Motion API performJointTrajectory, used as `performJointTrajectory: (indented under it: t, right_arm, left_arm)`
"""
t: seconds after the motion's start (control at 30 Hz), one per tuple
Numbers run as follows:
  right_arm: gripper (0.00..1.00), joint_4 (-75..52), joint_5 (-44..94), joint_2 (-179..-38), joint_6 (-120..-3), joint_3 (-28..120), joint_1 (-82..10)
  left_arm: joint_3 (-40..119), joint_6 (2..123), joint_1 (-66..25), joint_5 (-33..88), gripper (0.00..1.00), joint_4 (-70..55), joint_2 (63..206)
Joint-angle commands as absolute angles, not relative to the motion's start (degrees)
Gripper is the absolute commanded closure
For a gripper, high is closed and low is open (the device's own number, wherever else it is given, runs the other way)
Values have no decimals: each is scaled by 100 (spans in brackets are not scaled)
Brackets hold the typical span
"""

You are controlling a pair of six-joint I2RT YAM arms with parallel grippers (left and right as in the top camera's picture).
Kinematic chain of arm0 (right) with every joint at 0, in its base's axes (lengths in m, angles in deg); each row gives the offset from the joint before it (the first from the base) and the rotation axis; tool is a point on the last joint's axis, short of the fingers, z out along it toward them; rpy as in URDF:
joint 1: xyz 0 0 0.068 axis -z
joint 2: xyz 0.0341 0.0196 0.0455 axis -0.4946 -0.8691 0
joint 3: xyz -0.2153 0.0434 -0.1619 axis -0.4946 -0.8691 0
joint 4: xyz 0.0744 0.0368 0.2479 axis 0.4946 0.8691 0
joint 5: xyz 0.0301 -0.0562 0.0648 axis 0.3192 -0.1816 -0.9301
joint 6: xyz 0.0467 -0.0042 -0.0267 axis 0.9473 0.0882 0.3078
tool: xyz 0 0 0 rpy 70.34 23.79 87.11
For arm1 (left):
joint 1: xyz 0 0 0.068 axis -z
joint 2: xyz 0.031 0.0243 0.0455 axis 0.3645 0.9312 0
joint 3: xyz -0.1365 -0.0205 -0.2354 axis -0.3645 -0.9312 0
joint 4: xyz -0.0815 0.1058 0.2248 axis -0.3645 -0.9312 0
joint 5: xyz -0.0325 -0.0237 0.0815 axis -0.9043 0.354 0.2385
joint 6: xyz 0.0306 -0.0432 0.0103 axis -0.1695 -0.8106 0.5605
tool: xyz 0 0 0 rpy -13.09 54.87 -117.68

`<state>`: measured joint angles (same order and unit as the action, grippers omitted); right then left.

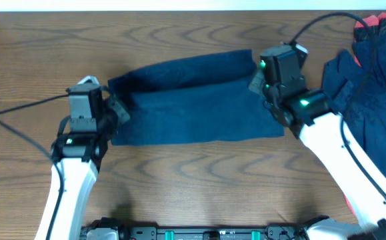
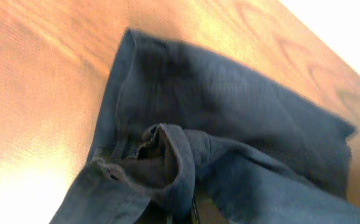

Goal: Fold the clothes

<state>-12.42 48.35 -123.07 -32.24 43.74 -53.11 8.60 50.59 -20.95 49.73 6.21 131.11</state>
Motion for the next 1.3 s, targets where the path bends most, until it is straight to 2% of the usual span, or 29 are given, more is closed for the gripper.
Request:
performJointTrajectory:
  t: [0.0, 0.5, 0.53, 0.67, 0.7, 0.73, 0.83, 1.03, 1.2, 1.23, 1.27]
  right_arm:
    - [98, -1591, 5276, -12722, -3563, 4464, -5167]
    - [98, -4297, 5206, -14713, -4181, 4464, -5167]
    - [92, -4367, 5187, -14827, -4179, 4464, -5167]
    - [39, -4444, 5193, -15065, -4223, 4464, -5147]
    - [26, -4420, 5191, -15046, -4363, 4464, -5105]
    - [17, -4389, 5189, -14995, -4420, 4466, -5088]
    - [3, -4131, 5193, -14716, -4588, 4475, -4965]
    - [1, -2728, 4968, -13684, -4588, 4473, -4646]
    - [1, -1945, 4385, -13562, -4599, 4460, -4566]
    - [3, -1911, 4212, -13610, -4697, 4440, -4568]
    - [9, -1867, 4031, -13666, -4837, 4436, -4568]
  left_arm:
    - [943, 5009, -2169, 5679, 94, 1146, 13588]
    - [943, 5011, -2169, 5830, 92, 3782, 15754]
    - [943, 5011, -2169, 5832, 85, 3867, 15856]
    - [943, 5013, -2211, 5847, 27, 4005, 16038]
    - [947, 5020, -2250, 5841, 15, 4003, 16023]
    - [947, 5044, -2274, 5817, 11, 4000, 15992]
    - [947, 5359, -2370, 5452, 1, 3957, 15712]
    - [947, 5686, -2384, 5257, 2, 3056, 14827]
    - [947, 5682, -2351, 5041, 2, 2438, 14855]
    - [945, 5680, -2338, 5041, 2, 2350, 14917]
    - [945, 5680, -2325, 5039, 7, 2287, 14980]
